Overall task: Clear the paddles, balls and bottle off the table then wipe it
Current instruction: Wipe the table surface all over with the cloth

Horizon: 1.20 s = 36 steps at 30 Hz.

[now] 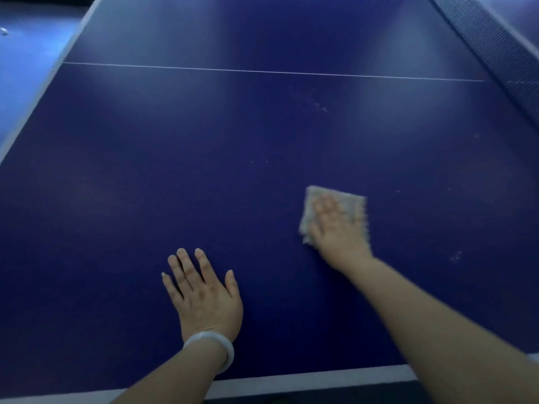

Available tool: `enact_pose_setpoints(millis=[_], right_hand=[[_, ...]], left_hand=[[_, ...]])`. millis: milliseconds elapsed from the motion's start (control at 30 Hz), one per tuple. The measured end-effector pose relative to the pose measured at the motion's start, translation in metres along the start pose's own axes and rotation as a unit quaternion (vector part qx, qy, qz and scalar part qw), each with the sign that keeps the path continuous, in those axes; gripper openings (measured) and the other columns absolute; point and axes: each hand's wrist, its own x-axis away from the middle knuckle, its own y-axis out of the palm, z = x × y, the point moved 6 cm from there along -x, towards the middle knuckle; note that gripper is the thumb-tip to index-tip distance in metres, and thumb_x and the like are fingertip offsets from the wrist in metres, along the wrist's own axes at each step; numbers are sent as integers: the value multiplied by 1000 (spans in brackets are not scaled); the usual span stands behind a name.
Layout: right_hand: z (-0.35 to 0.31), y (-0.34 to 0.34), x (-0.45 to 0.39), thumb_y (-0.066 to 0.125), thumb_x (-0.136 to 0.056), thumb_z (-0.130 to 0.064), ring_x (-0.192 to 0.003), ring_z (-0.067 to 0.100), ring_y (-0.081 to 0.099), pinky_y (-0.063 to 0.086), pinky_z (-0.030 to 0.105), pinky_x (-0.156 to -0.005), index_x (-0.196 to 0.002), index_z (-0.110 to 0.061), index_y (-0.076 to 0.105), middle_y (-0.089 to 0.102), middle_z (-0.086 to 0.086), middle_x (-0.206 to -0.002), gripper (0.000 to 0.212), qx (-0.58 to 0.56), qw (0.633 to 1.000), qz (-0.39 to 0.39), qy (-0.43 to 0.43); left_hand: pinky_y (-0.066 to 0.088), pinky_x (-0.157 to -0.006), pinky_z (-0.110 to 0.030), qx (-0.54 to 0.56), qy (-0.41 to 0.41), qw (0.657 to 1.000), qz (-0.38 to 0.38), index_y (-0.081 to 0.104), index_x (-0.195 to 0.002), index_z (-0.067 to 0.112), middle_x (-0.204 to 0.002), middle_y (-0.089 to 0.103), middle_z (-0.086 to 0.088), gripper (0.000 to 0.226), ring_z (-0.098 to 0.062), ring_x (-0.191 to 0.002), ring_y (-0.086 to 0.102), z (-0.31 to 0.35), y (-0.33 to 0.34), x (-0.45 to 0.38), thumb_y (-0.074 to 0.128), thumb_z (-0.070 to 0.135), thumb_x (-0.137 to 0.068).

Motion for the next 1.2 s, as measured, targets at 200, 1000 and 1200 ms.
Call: enact_pose_setpoints(millis=[200, 1000, 1200], right_hand=[[110, 0, 55, 8, -100, -46, -151, 19, -7, -1, 61, -118, -157, -24, -4, -8, -1, -164, 62, -86, 927, 17, 364], [-82, 29, 156, 24, -101, -40, -152, 19, -1, 9, 56, -116, -157, -20, 9, 0, 1, -165, 61, -47, 996, 39, -62], [55, 30, 184, 9, -100, -43, -151, 14, -6, 5, 52, -120, -156, -21, 2, -3, -2, -165, 61, -24, 990, 27, 133]], left_hand=[[-3, -120, -53, 7, 0, 1000, -1, 3, -155, 7, -162, -4, -21, 78, -34, -149, -11, 1, 0, 1, 0, 53, -92], [-2, -121, -52, 4, 3, 1000, 11, 5, -155, 6, -161, 0, -21, 73, -35, -150, -5, 2, -2, 2, 17, 50, -97], [0, -121, -54, 14, 9, 1000, 15, 10, -154, 3, -160, 5, -24, 73, -37, -149, -1, 2, -2, 2, 21, 48, -98]])
